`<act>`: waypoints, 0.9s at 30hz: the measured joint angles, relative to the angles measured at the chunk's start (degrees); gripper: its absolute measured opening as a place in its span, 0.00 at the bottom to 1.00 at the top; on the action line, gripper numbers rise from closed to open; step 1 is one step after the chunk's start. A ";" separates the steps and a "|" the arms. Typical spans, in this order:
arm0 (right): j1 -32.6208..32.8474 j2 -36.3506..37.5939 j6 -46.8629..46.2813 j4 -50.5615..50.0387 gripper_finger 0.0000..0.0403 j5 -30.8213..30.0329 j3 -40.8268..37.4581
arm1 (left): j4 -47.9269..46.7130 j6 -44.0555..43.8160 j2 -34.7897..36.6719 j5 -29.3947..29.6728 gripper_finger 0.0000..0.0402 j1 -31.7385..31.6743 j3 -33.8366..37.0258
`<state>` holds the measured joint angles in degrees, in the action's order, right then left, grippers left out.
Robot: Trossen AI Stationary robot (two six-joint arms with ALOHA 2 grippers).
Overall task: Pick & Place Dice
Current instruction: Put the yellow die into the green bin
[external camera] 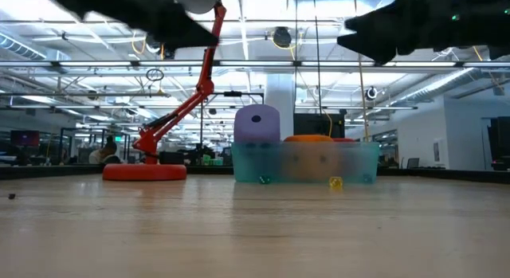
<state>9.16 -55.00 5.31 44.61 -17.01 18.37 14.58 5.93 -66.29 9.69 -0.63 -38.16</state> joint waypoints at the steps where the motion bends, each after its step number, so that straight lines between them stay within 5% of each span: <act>1: -0.58 1.84 -1.72 -2.18 0.68 3.03 0.00 | 1.50 0.08 2.34 -0.07 0.01 0.88 3.20; 11: -1.60 0.25 -4.07 -5.01 0.68 5.10 -0.07 | 12.00 0.38 21.15 3.89 0.01 3.65 23.80; 18: -2.09 -0.43 -3.90 -5.03 0.68 3.49 -0.07 | 7.57 0.70 30.39 5.43 0.01 1.68 26.97; 27: -2.83 10.07 -4.61 -3.32 0.64 3.59 -6.42 | -0.68 -0.28 40.55 5.40 0.01 0.60 28.16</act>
<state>6.32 -44.93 0.70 41.29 -13.42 11.95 13.90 5.65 -25.73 15.09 -0.03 -9.99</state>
